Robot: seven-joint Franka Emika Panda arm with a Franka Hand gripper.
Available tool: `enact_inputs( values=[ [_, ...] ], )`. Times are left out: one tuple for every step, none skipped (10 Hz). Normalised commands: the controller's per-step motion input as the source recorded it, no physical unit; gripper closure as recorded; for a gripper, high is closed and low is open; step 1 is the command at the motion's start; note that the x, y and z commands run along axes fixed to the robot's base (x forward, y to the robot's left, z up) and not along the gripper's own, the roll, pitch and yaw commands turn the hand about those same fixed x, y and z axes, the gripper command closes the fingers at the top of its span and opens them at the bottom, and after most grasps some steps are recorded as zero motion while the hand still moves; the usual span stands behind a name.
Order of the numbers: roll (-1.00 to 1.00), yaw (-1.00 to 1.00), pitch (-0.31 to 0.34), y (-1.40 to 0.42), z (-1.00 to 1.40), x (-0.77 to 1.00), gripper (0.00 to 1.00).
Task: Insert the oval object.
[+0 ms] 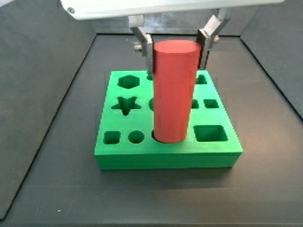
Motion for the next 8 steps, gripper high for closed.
enact_inputs(
  values=[
    [0.00, 0.00, 0.000, 0.14, 0.00, -0.03, 1.00],
    [0.04, 0.00, 0.000, 0.00, -0.19, 0.00, 1.00],
    [0.20, 0.00, -0.043, -0.19, -0.37, 0.00, 1.00],
    [0.30, 0.00, -0.024, -0.22, -0.30, 0.00, 1.00],
    [0.34, 0.00, 0.000, -0.19, -0.21, 0.00, 1.00],
    [0.36, 0.00, 0.000, -0.18, -0.19, 0.00, 1.00],
    [0.27, 0.00, 0.000, -0.19, -0.30, 0.00, 1.00],
    [0.15, 0.00, 0.023, -0.14, -0.37, 0.17, 1.00]
  ],
)
